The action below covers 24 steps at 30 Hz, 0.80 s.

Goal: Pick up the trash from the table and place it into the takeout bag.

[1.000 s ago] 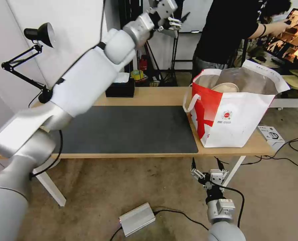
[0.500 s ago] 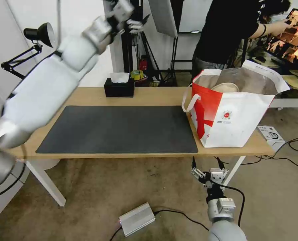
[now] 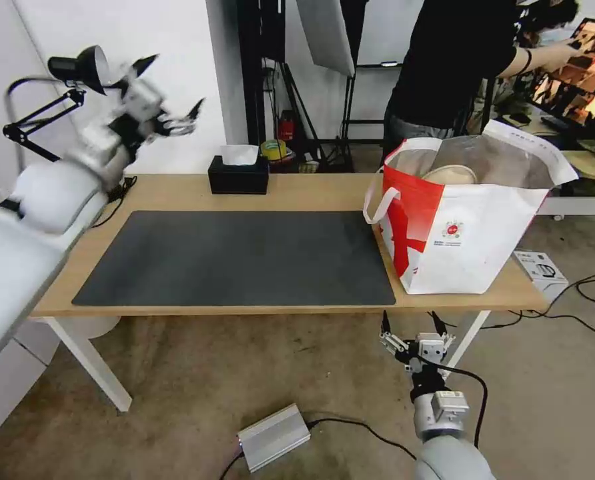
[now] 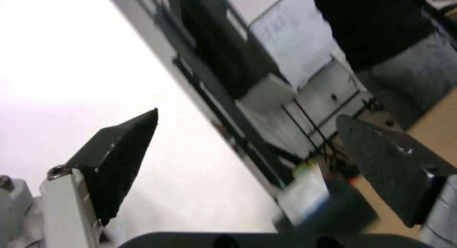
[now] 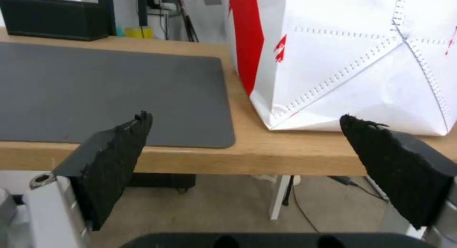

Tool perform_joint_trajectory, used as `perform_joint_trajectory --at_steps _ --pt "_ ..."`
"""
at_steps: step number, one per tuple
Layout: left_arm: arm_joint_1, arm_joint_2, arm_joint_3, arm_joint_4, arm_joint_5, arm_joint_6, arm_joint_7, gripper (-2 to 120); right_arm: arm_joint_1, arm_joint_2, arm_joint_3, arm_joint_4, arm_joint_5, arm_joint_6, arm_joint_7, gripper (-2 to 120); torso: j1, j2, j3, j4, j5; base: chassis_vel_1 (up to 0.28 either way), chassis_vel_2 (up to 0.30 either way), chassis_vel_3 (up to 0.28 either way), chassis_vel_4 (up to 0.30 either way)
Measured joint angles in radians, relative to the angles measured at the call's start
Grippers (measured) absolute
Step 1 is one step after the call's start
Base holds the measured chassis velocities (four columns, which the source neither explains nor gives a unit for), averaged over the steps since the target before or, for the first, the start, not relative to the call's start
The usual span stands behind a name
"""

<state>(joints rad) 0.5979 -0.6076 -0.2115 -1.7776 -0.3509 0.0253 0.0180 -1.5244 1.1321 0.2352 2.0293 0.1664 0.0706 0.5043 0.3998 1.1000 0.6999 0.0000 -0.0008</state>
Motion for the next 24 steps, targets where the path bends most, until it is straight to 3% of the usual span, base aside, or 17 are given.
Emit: perform_joint_trajectory --at_steps 1,5,6,10,16,20,24 --pt "0.000 0.000 0.000 0.000 0.000 0.000 0.000 100 0.000 0.000 0.000 0.000 0.000 0.000 0.000 100 0.000 0.000 0.000 0.0000 0.0000 0.000 0.000 0.000 0.000" --pt "0.297 -0.012 -0.243 -0.087 0.000 -0.008 -0.014 100 0.003 -0.003 -0.002 0.000 0.000 -0.001 -0.001 100 0.000 0.000 0.000 0.0000 0.0008 0.000 0.000 0.000 0.000" --pt "0.297 -0.012 -0.243 -0.087 0.000 -0.008 -0.014 100 0.003 -0.003 -0.002 0.000 0.000 -0.001 -0.001 100 0.000 0.000 0.000 0.0000 0.0008 0.000 0.000 0.000 0.000" --pt "0.495 -0.073 -0.378 -0.149 0.002 -0.020 -0.037 100 -0.002 -0.004 0.000 0.004 -0.002 -0.001 -0.003 100 0.000 0.000 0.000 0.0003 0.0009 0.000 0.000 0.000 0.000" --pt "0.625 -0.177 -0.428 -0.201 0.015 -0.025 -0.073 100 -0.005 -0.006 0.004 0.010 -0.003 -0.001 -0.003 100 0.000 0.000 0.000 -0.0002 0.0009 0.000 0.000 0.000 0.000" --pt "0.776 -0.309 -0.471 -0.268 0.045 -0.025 -0.082 100 -0.005 -0.011 0.006 0.010 -0.003 -0.001 -0.005 100 0.000 0.000 0.000 0.0001 0.0007 0.000 0.000 0.000 0.000" --pt "0.845 -0.380 -0.490 -0.309 0.077 -0.025 -0.084 100 -0.006 -0.011 0.006 0.010 -0.003 -0.001 -0.007 100 0.000 0.000 0.000 -0.0001 0.0010 0.000 0.000 0.000 0.000"
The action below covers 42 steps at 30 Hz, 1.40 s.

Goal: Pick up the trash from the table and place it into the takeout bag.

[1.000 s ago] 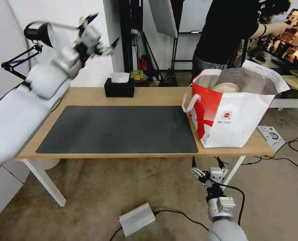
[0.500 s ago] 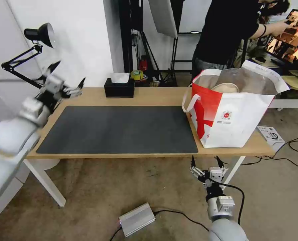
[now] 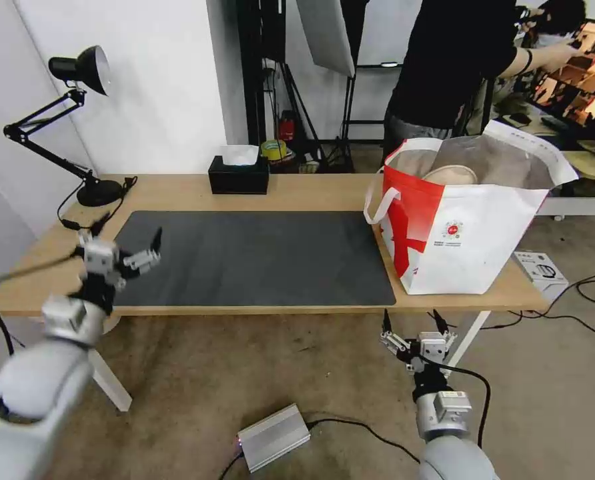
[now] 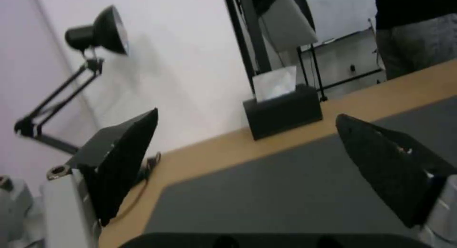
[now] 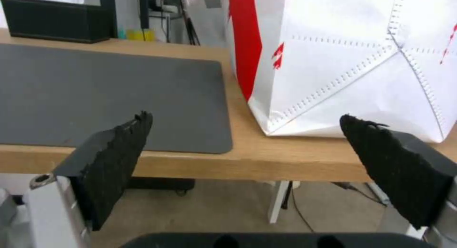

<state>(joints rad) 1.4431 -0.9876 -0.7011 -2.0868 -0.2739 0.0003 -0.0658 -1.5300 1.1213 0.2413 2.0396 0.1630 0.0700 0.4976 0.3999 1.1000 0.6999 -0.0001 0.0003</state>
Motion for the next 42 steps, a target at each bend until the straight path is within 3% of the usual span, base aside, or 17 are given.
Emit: perform_joint_trajectory --at_steps 6,21,30,42 --pt "0.094 -0.116 0.004 -0.048 0.053 -0.015 -0.022 100 0.001 0.003 -0.002 0.000 -0.002 0.000 -0.005 100 0.000 0.000 0.000 0.0001 0.0000 0.000 0.000 0.000 0.000" --pt "0.226 -0.277 0.058 -0.089 0.170 -0.086 -0.051 100 0.001 0.004 -0.003 0.001 -0.004 -0.001 -0.006 100 0.000 0.000 0.000 0.0002 -0.0002 0.000 0.000 0.000 0.000" --pt "0.264 -0.320 0.094 -0.089 0.211 -0.111 -0.060 100 -0.007 0.004 -0.001 0.001 -0.008 -0.008 -0.007 100 0.000 0.000 0.000 0.0001 -0.0002 0.000 0.000 0.000 0.000" --pt "0.290 -0.329 0.105 -0.087 0.226 -0.131 -0.065 100 -0.018 0.011 0.003 0.004 -0.019 -0.017 -0.004 100 0.000 0.000 0.000 0.0001 -0.0002 0.000 0.000 0.000 0.000"
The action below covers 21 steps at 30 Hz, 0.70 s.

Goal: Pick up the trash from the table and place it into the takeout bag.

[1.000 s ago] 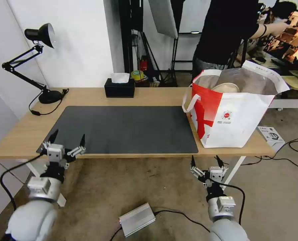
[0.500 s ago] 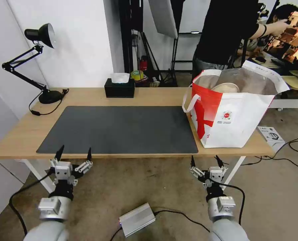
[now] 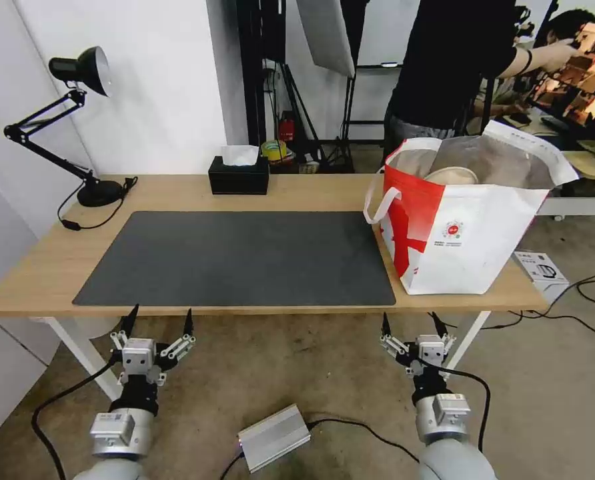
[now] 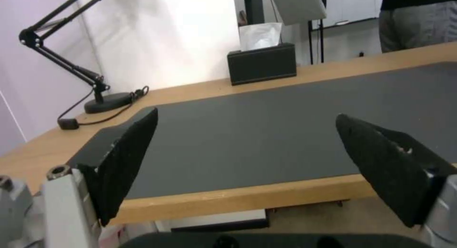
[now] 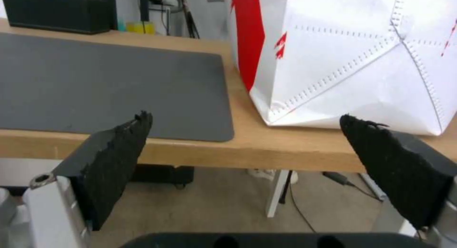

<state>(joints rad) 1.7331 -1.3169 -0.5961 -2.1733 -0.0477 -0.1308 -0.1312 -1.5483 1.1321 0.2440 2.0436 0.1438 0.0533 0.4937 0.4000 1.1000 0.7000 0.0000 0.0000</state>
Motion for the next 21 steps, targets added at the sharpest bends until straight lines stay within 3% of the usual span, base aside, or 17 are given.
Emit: perform_joint_trajectory --at_steps 21 --pt "0.047 -0.038 0.003 0.007 0.020 -0.035 -0.007 100 -0.013 0.002 0.007 0.008 -0.005 -0.002 -0.002 100 0.000 0.000 0.000 0.0000 0.0000 0.000 0.000 0.000 0.000"
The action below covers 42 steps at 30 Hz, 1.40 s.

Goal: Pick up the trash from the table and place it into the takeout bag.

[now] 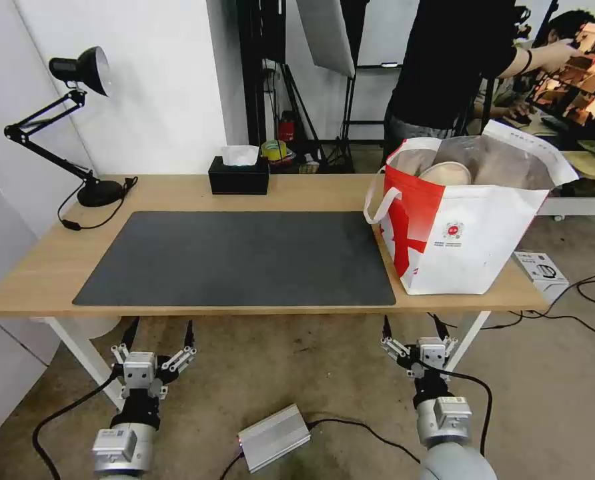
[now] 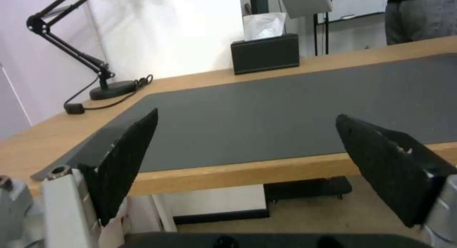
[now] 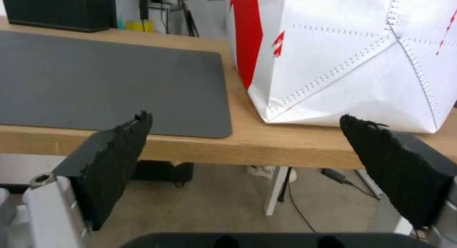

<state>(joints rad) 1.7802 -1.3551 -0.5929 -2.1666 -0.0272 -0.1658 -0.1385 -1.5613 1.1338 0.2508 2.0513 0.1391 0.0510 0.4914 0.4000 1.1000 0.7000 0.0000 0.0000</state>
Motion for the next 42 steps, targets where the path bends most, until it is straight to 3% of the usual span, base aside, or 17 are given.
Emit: perform_joint_trajectory --at_steps 42 --pt "-0.001 -0.010 0.001 -0.001 0.004 -0.004 -0.009 100 -0.002 -0.008 0.007 0.003 0.000 0.002 -0.010 100 0.000 0.000 0.000 0.0000 0.0000 0.000 0.000 0.000 0.000"
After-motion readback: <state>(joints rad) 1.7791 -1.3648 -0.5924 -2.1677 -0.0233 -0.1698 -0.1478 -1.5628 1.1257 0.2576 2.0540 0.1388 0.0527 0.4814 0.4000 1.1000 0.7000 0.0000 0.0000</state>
